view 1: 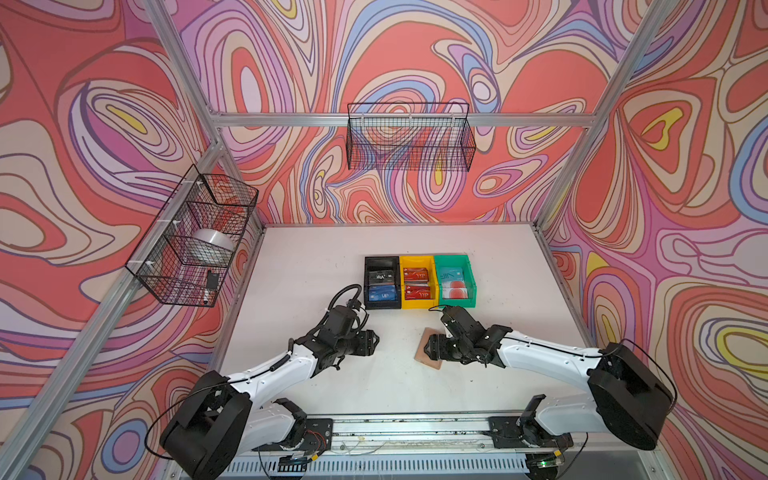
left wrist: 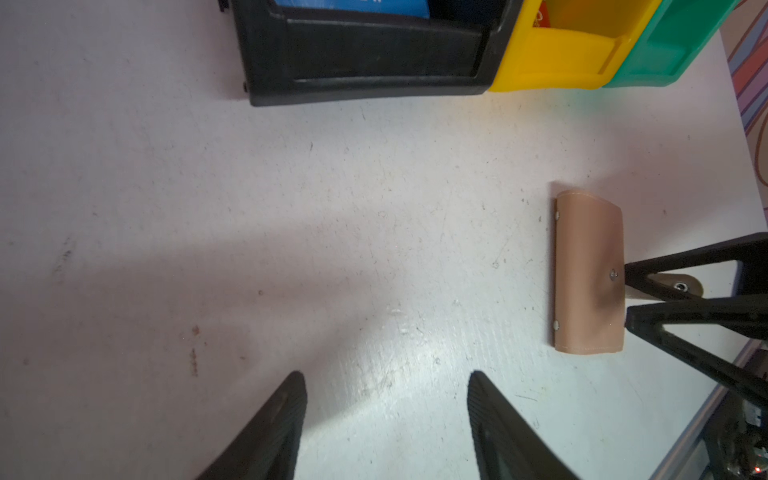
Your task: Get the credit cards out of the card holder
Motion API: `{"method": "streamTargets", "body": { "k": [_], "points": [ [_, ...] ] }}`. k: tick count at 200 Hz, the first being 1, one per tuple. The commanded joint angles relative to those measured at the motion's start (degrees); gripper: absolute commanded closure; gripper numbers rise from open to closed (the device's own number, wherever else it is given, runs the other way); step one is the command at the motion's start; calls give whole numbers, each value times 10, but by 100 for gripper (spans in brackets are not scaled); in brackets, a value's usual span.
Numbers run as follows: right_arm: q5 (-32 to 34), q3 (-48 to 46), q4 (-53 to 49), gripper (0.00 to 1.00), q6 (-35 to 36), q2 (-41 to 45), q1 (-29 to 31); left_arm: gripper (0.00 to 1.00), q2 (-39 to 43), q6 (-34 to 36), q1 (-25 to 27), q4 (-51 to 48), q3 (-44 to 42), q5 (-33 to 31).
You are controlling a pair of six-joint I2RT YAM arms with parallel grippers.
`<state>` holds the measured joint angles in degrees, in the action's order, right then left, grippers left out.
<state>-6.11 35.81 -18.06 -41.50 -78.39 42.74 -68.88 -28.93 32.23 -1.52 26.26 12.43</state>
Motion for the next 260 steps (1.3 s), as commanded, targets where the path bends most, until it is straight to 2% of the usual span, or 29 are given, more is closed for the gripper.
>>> {"method": "streamTargets", "body": {
  "k": [1,112,178,212,260],
  "points": [
    [-2,15,10,27,5,-14,1,35,3,6,2,-25,15,-7],
    [-51,53,28,27,36,-21,1,35,20,10,2,-58,21,-19],
    [-103,90,45,28,52,-76,4,34,83,8,1,-133,56,-34],
    [-122,117,49,29,55,-87,16,35,94,8,1,-229,92,-31],
    [-173,148,75,29,52,-110,35,34,127,-10,0,-298,116,-39]
  ]
}}
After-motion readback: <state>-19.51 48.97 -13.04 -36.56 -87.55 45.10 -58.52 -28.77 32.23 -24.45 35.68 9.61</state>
